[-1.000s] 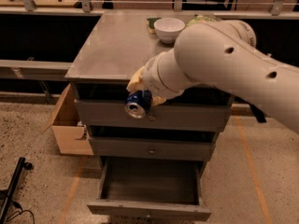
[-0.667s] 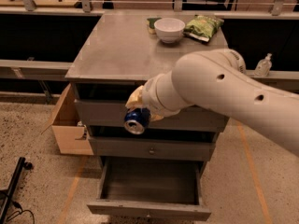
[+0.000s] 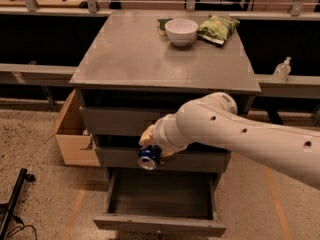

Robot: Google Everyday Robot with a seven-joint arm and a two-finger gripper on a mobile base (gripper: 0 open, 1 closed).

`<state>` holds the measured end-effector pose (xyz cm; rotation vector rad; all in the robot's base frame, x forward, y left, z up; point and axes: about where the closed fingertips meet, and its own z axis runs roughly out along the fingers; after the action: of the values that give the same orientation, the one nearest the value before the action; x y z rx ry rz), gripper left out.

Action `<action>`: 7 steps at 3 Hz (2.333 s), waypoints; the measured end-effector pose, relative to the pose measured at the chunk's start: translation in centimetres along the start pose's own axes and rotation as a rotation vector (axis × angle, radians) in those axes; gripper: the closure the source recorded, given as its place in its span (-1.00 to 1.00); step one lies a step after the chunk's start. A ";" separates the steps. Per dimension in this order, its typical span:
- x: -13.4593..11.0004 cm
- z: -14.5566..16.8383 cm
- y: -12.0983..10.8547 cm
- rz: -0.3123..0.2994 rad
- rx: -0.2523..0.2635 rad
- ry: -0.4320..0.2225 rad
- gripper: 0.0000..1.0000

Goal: Place pepsi can into bottom drawer

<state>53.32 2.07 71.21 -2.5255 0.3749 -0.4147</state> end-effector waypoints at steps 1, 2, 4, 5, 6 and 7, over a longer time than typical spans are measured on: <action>-0.2 1.9 1.5 0.022 -0.021 -0.020 1.00; -0.2 1.9 1.5 0.022 -0.021 -0.020 1.00; -1.5 9.0 7.4 0.049 -0.062 0.031 1.00; -1.1 12.4 10.1 0.033 -0.069 0.052 1.00; -0.1 15.4 11.9 -0.010 -0.064 0.066 1.00; 0.1 18.3 13.8 -0.068 -0.077 0.057 1.00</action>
Offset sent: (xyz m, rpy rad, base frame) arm 0.0026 -0.0022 -0.0243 -0.0077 0.0341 -0.0108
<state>57.70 -0.53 48.86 -2.6118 0.3334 -0.5083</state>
